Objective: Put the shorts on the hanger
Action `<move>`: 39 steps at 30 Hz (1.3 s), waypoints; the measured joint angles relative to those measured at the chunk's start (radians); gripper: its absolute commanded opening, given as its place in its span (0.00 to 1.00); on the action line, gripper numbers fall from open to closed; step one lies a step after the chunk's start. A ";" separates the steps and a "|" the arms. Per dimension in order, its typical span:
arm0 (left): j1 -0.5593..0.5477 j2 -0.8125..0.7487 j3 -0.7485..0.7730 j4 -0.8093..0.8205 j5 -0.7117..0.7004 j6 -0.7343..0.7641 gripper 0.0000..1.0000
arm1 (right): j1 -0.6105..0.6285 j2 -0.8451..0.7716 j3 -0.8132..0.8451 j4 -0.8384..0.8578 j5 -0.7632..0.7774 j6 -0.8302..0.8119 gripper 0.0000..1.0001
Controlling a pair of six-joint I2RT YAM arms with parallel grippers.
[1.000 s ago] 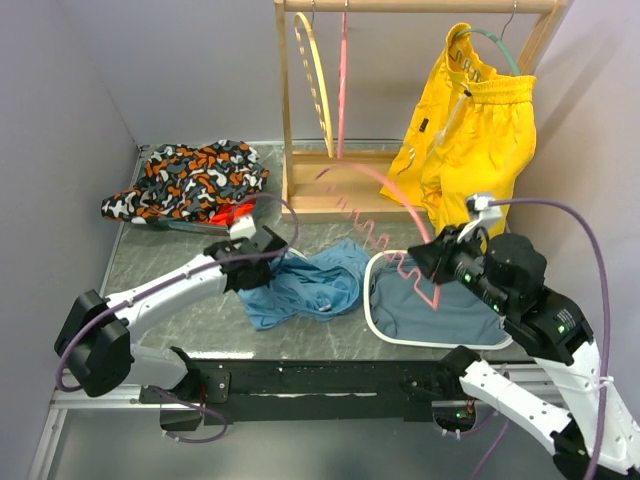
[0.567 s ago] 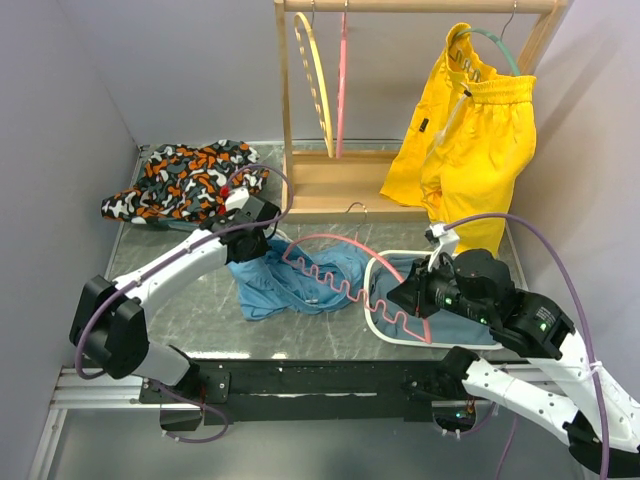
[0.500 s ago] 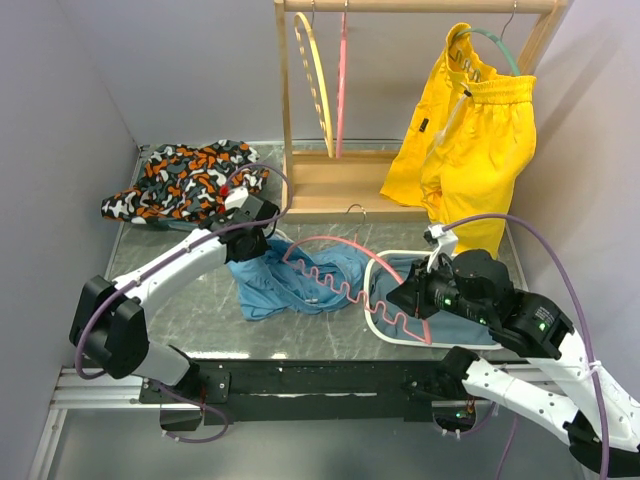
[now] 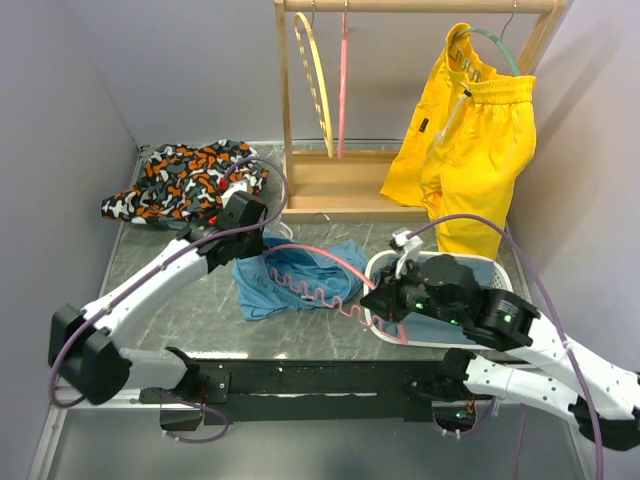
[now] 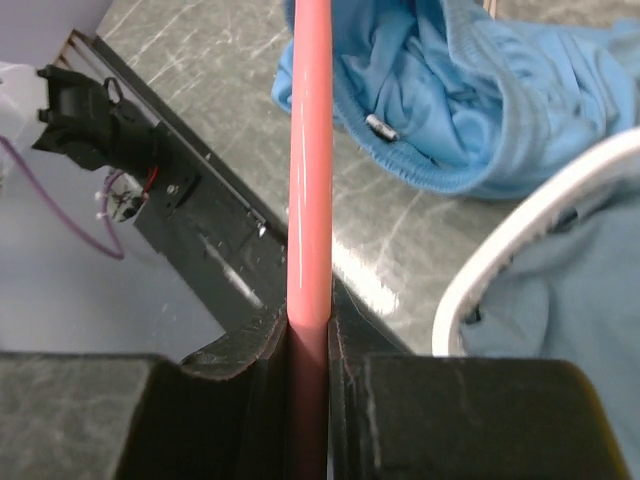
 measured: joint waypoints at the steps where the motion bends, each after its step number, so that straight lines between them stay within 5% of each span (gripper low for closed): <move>1: -0.011 -0.027 -0.001 -0.003 0.004 0.009 0.01 | 0.021 0.006 -0.011 0.026 0.019 -0.003 0.00; 15: -0.168 -0.211 -0.039 -0.099 -0.033 0.024 0.05 | 0.262 0.107 -0.303 0.546 0.325 -0.102 0.00; 18: -0.185 -0.235 -0.039 -0.099 -0.034 0.025 0.16 | 0.309 0.161 -0.352 0.681 0.385 -0.135 0.00; 22: -0.188 -0.243 -0.040 -0.103 -0.039 0.023 0.45 | 0.334 0.209 -0.415 0.834 0.436 -0.164 0.00; 25: -0.196 -0.251 -0.040 -0.100 -0.036 0.024 0.53 | 0.336 0.219 -0.444 0.889 0.455 -0.174 0.00; 39: -0.225 -0.425 -0.061 0.077 0.068 0.186 0.51 | 0.336 0.257 -0.447 0.947 0.472 -0.190 0.00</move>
